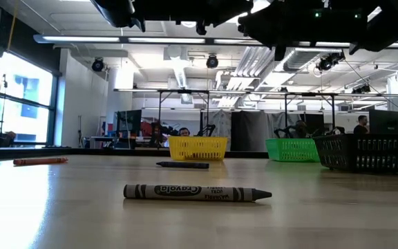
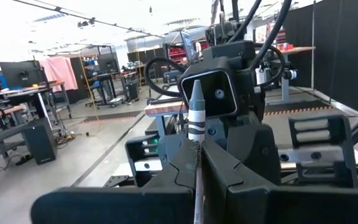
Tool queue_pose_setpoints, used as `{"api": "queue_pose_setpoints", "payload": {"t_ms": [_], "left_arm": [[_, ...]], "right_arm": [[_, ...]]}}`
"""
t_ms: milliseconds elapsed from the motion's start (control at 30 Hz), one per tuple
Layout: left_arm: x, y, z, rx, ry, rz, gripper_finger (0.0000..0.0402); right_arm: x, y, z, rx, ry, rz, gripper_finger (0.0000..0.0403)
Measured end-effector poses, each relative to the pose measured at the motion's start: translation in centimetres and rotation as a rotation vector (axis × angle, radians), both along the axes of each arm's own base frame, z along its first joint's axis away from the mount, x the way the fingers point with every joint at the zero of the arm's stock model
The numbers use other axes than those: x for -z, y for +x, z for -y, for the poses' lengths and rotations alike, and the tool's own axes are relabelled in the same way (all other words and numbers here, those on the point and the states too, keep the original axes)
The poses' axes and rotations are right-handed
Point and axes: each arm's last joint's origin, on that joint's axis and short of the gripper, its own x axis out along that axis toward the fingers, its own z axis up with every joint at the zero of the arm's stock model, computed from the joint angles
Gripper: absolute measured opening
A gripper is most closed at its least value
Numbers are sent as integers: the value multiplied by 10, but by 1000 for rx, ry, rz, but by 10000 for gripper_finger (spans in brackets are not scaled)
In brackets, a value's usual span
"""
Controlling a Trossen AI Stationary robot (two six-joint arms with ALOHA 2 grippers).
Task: Sort crayons
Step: Put the gray crayon into the black bin
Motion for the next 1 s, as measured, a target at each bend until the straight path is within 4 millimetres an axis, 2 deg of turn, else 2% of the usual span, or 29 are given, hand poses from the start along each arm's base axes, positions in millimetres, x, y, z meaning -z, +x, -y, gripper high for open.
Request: {"api": "queue_pose_setpoints", "payload": {"t_ms": [133, 300, 433, 567, 667, 800, 1000], "left_arm": [[0, 0, 0, 1, -2, -4, 0], [1, 0, 1, 1, -6, -9, 0], [2, 0, 1, -7, -8, -26, 12], [6, 0, -1, -60, -10, -71, 41], [10, 0, -2, -112, -13, -107, 65], [14, 0, -2, -130, -17, -153, 91], [23, -1, 2, -121, -16, -249, 101]], "right_arm": [[1, 9, 0, -2, 1, -20, 89], [3, 13, 0, -3, -5, -37, 15], [4, 13, 1, -1, 17, -46, 9], [3, 9, 5, 64, 19, -78, 6], [-1, -1, 12, 195, -3, -157, 5], [-4, -26, 20, 371, 18, -311, 4], [16, -66, 14, 383, 337, -593, 4]]}}
